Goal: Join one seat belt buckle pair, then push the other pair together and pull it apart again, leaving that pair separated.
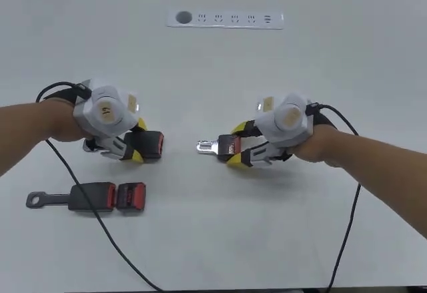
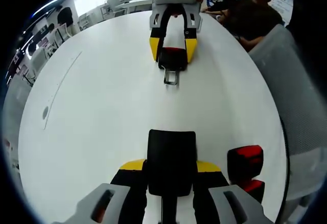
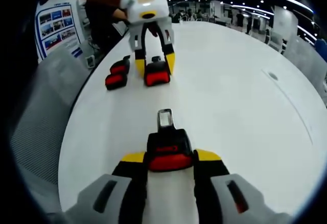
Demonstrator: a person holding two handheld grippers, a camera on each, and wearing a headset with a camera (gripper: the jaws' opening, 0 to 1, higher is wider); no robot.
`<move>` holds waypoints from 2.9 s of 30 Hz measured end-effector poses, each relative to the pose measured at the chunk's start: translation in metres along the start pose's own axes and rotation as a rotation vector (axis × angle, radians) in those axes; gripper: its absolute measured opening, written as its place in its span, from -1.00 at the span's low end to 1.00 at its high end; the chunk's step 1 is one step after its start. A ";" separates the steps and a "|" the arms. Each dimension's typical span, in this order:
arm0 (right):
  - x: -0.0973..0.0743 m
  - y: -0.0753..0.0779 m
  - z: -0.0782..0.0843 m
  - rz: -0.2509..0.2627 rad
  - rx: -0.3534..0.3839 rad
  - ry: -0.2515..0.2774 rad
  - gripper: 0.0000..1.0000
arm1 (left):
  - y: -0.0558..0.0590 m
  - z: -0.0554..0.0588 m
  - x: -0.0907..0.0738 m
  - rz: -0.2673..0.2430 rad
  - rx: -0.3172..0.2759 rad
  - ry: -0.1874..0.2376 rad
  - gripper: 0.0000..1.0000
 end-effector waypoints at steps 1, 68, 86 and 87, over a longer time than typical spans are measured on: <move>-0.002 0.000 0.002 0.001 0.000 0.001 -0.29 | 0.000 0.000 0.000 0.000 0.000 0.000 -0.30; -0.061 0.010 0.025 0.324 0.258 0.197 0.57 | -0.016 -0.013 -0.038 -0.238 -0.393 0.133 0.57; -0.076 -0.012 0.016 0.549 0.350 0.333 0.81 | 0.019 -0.004 -0.067 -0.406 -0.663 0.254 0.99; -0.076 -0.014 0.015 0.554 0.346 0.334 0.82 | 0.022 -0.004 -0.069 -0.409 -0.660 0.255 1.00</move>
Point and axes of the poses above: the centre of the closed fingertips' face, and the gripper's own axes: x roughly forward along the fingers, y roughly to its right, z roughly out of its underside, the point moved 5 cm from there along -x, roughly backward along the fingers, and after that the axes turned 3 degrees about -z, right-handed, at the moved point
